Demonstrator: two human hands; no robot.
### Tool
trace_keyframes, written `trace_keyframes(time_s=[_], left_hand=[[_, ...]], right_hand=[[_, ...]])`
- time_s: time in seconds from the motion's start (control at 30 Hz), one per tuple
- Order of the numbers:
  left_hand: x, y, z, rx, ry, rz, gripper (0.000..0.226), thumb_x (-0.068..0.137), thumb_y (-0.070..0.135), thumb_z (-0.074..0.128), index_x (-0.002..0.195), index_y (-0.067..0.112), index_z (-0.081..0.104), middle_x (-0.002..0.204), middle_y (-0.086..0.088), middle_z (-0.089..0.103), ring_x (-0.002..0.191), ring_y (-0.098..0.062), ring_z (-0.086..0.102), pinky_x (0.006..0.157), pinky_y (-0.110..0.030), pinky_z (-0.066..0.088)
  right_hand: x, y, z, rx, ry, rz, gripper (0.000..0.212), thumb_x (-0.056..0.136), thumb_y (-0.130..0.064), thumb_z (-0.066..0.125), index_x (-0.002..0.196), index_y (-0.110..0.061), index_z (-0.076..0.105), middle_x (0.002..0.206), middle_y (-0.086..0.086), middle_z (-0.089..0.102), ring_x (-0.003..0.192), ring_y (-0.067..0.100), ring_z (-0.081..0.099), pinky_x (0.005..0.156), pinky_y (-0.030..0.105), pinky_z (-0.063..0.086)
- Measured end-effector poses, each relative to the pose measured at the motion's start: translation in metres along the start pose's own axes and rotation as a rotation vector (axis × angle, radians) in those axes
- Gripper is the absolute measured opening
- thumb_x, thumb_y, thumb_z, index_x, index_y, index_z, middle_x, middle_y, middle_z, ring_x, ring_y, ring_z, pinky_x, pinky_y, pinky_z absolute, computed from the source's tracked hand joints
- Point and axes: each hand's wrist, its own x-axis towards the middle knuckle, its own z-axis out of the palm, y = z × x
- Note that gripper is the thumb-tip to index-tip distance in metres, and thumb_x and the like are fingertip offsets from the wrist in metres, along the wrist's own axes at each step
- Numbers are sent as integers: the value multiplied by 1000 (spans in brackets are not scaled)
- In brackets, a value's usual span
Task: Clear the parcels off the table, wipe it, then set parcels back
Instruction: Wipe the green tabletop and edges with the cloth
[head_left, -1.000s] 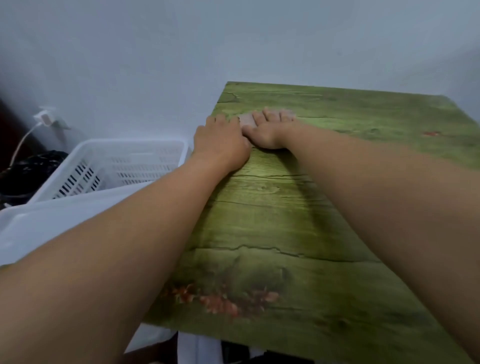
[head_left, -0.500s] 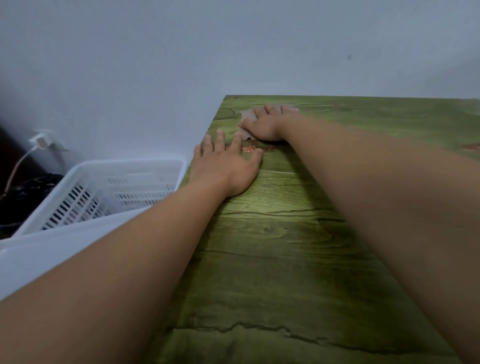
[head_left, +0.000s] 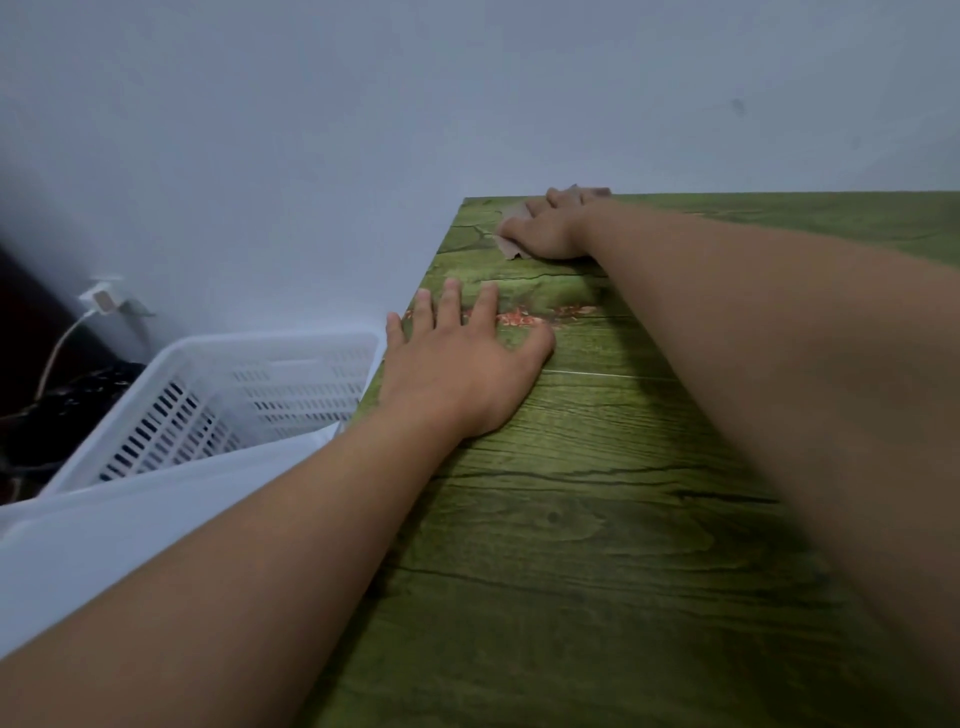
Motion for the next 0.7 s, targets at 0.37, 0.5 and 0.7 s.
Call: trace_keyframes(time_s=[0.37, 0.5, 0.7], left_hand=[[1, 0, 2, 8, 39, -1, 77, 88, 74, 18, 155, 36, 11, 165, -1, 2, 151, -23, 0, 120, -49, 0], [0, -1, 1, -27, 60, 15, 69, 94, 66, 15, 155, 34, 15, 165, -2, 6, 151, -24, 3, 120, -50, 2], [-5, 1, -2, -107, 173, 23, 54, 100, 41, 15, 140, 24, 47, 155, -10, 34, 144, -32, 26, 116, -55, 17]], right_hand=[[-4, 1, -1, -13, 14, 4, 87, 88, -76, 14, 158, -27, 6, 166, 5, -1, 151, 34, -2, 120, 54, -1], [-29, -2, -1, -12, 22, 10, 88, 86, -77, 15, 158, -27, 11, 166, 4, 3, 152, 29, 0, 120, 54, 0], [-80, -10, 5, 46, -5, 29, 81, 92, -72, 19, 158, -27, 7, 166, 1, -3, 152, 28, -5, 120, 53, -5]])
